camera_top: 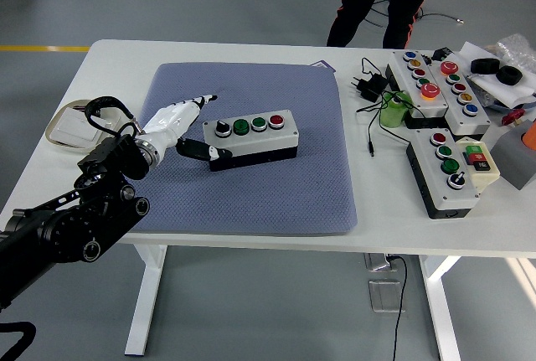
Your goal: Pick up the button,place it on the desk,press the button,press the button
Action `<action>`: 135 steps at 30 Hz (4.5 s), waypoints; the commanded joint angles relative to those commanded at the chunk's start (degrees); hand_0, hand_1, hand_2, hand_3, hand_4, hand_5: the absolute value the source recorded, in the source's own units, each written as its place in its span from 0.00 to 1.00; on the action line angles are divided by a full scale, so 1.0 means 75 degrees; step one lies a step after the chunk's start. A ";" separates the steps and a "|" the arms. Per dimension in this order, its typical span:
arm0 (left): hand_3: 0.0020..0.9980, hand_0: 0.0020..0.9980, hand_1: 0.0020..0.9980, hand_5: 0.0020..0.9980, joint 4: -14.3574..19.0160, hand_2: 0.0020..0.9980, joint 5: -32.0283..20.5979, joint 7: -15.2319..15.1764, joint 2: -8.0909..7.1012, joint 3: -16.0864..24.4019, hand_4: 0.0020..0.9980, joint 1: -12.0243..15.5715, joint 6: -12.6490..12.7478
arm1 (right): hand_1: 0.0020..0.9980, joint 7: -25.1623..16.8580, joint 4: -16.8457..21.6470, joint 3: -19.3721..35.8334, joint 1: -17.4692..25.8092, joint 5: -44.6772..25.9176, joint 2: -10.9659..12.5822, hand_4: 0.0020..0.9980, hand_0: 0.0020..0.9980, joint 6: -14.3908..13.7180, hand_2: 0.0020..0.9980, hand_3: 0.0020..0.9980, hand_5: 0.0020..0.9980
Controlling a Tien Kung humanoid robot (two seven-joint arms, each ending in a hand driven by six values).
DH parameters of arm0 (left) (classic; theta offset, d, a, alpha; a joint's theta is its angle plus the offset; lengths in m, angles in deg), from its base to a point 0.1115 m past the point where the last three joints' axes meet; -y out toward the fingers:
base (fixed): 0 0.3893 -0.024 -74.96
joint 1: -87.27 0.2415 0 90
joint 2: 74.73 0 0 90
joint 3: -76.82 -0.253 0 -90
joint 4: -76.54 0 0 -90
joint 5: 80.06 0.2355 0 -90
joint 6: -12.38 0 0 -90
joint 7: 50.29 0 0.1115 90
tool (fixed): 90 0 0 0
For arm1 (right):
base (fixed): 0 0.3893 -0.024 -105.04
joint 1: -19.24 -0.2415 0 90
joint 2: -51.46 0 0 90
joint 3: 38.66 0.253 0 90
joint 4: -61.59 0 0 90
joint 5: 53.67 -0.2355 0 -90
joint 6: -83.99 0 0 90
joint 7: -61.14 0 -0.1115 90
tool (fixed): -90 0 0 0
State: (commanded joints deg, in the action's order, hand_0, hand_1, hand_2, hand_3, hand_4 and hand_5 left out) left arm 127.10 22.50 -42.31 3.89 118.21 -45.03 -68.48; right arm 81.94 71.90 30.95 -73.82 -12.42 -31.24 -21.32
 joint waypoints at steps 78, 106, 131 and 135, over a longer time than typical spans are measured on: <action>0.81 0.00 0.00 0.00 0.2128 0.01 0.0909 0.1648 0.0103 -0.0239 0.64 -0.0518 -0.2027 | 0.51 0.0016 0.0000 0.0028 -0.0112 0.0074 0.0008 0.27 0.65 -0.0005 0.55 0.59 0.39; 0.81 0.00 0.00 0.00 0.1659 0.01 0.0819 0.1672 0.0206 -0.0426 0.62 -0.0488 -0.2282 | 0.51 0.0059 0.0000 -0.0029 -0.0016 0.0078 0.0012 0.27 0.65 -0.0030 0.55 0.59 0.39; 0.89 0.00 0.00 0.00 0.1342 0.02 0.0809 0.1531 0.0665 -0.0216 0.60 -0.0596 -0.1429 | 0.51 0.0039 0.0000 -0.0114 -0.0089 0.0030 0.0026 0.27 0.65 -0.0008 0.55 0.59 0.38; 0.89 0.00 0.00 0.00 0.1207 0.02 0.0784 0.1525 0.0706 -0.0250 0.60 -0.0592 -0.1448 | 0.51 0.0032 0.0000 -0.0143 -0.0095 -0.0003 0.0033 0.27 0.65 -0.0005 0.55 0.59 0.38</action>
State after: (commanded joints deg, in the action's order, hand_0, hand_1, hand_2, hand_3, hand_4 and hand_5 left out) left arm 136.15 28.38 -30.88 9.19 116.33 -49.46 -79.34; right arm 82.17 71.90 29.88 -74.53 -12.44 -30.99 -21.36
